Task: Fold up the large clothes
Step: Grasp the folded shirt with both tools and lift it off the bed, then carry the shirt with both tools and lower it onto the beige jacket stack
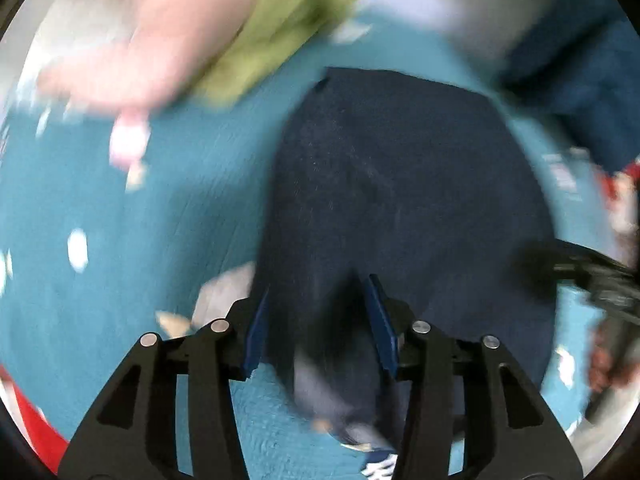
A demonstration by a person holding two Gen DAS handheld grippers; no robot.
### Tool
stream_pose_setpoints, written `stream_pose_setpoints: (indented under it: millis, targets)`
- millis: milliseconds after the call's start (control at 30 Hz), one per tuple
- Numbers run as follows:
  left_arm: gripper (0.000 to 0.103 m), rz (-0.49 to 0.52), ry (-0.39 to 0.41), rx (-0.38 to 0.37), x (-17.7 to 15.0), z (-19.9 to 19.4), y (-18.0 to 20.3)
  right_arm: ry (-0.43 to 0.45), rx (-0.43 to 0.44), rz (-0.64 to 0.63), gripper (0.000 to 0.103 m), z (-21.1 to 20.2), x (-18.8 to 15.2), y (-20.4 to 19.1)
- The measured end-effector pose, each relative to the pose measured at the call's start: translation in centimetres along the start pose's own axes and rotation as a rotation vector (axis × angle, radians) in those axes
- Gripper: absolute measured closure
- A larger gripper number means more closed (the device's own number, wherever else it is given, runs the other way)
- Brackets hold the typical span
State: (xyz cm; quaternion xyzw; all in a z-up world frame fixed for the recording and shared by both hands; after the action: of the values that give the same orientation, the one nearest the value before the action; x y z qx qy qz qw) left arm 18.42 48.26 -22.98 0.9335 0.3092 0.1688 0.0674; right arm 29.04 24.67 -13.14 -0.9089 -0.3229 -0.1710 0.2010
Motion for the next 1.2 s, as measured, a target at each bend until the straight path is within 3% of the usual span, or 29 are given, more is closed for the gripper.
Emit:
stream_pose_setpoints:
  millis: [33, 100, 133, 200, 267, 300, 333, 367, 433, 533, 567, 633, 800, 900, 967, 1033, 1100, 1200]
  targets:
    - [0.057, -0.011, 0.026, -0.044, -0.3, 0.4, -0.3, 0.06, 0.03, 0.019, 0.026, -1.0, -0.1, 0.4]
    - [0.049, -0.025, 0.089, -0.108, -0.6, -0.6, -1.3, 0.146, -0.02, 0.044, 0.02, -3.8, -0.4, 1.5]
    - [0.049, -0.031, 0.12, -0.086, -0.5, -1.5, -1.7, 0.189, -0.108, 0.014, 0.019, -5.8, -0.5, 1.8]
    - [0.049, -0.036, 0.22, -0.041, -0.2, -3.5, -1.2, 0.289, -0.181, -0.077, 0.018, -8.8, 0.5, 0.5]
    - [0.05, -0.015, 0.306, -0.047, 0.1, -6.7, -0.1, 0.362, -0.228, -0.166, 0.019, -11.9, 0.1, -1.5]
    - [0.052, -0.007, 0.322, -0.065, 0.1, -8.0, 0.9, 0.379, -0.244, -0.202, 0.021, -12.6, 0.2, -2.4]
    - [0.059, -0.001, 0.337, -0.076, -0.1, -8.7, 1.7, 0.385, -0.241, -0.23, 0.035, -12.7, 0.3, -2.8]
    - [0.064, 0.012, 0.354, -0.096, -0.4, -9.3, 2.8, 0.385, -0.211, -0.262, 0.04, -12.6, 0.6, -3.9]
    - [0.076, 0.039, 0.346, -0.16, -0.9, -9.7, 5.8, 0.345, -0.145, -0.301, 0.059, -10.8, 0.9, -5.8]
    - [0.083, 0.04, 0.274, -0.203, -2.6, -6.8, 8.6, 0.227, -0.159, -0.28, 0.075, -6.3, 0.6, -6.1]
    - [0.085, 0.04, 0.239, -0.199, -3.1, -5.4, 9.0, 0.162, -0.155, -0.255, 0.077, -4.4, -0.9, -5.7]
    - [0.088, 0.051, 0.144, -0.152, -5.5, -1.5, 8.8, 0.176, -0.163, -0.266, 0.082, -3.6, -4.0, -4.7]
    - [0.088, 0.104, 0.13, -0.189, -11.1, -0.6, 6.0, 0.173, -0.105, -0.263, 0.085, -5.1, -12.3, -3.2]
    - [0.088, 0.129, 0.111, -0.064, -12.6, -0.4, 4.1, 0.142, -0.164, -0.294, 0.085, -5.9, -15.1, -3.1]
    - [0.087, 0.174, 0.114, -0.041, -13.4, -0.8, 3.7, 0.105, -0.144, -0.291, 0.084, -6.6, -16.2, -2.8]
    - [0.087, 0.205, 0.1, 0.033, -13.5, -1.3, 2.9, 0.064, -0.123, -0.271, 0.083, -7.2, -16.3, -2.5]
    - [0.087, 0.233, 0.125, 0.024, -12.9, -2.7, 2.7, 0.077, -0.085, -0.232, 0.083, -8.0, -14.4, -2.3]
    - [0.087, 0.237, 0.212, -0.072, -9.4, -6.6, 4.3, 0.264, -0.066, -0.176, 0.081, -10.8, -7.7, -2.8]
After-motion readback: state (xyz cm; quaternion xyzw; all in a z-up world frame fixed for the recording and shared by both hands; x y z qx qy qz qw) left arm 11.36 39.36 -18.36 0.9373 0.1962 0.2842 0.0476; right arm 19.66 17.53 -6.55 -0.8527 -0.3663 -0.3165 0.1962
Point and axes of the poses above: each gripper's, at about its wrist camera, not at the fingertips, and z roughly the way its jaws point, y to its right, x to its top, the point moved 6 cm from there along z, roughly the way its jaws point, and after that the axes turned 13 degrees about -z, right-handed, at the moved point
